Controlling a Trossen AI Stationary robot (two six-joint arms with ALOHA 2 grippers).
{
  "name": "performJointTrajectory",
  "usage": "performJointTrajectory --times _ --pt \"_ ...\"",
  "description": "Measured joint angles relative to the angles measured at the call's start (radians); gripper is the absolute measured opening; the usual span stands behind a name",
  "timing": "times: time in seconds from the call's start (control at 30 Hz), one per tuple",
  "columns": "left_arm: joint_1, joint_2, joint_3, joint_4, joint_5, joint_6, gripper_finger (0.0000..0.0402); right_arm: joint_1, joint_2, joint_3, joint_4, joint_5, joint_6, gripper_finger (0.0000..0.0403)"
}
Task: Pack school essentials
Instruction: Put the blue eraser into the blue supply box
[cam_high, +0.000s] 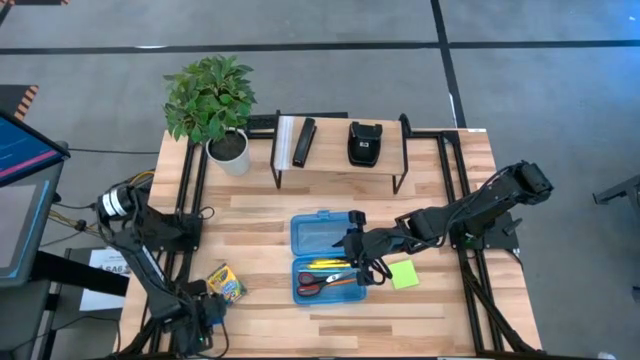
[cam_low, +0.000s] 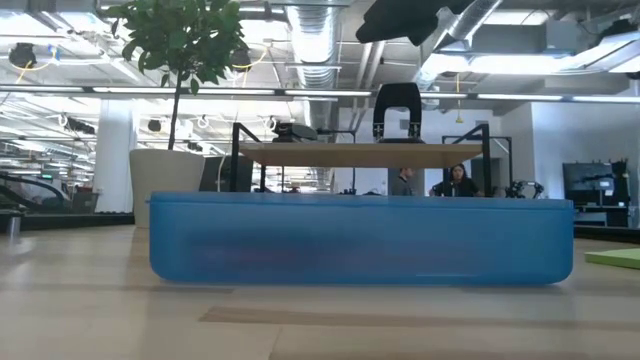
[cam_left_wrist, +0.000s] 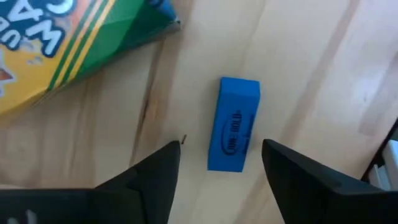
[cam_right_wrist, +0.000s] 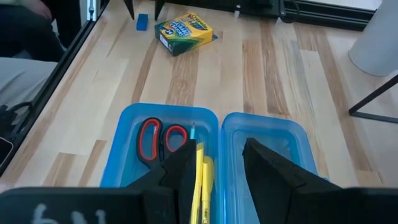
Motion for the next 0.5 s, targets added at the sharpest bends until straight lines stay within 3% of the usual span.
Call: performJointTrajectory --times 0.5 --pt "0.0 0.0 -0.002 -0.03 -0.031 -0.019 0.02 0.0 0.0 0.0 0.021 0.001 -0.016 0.0155"
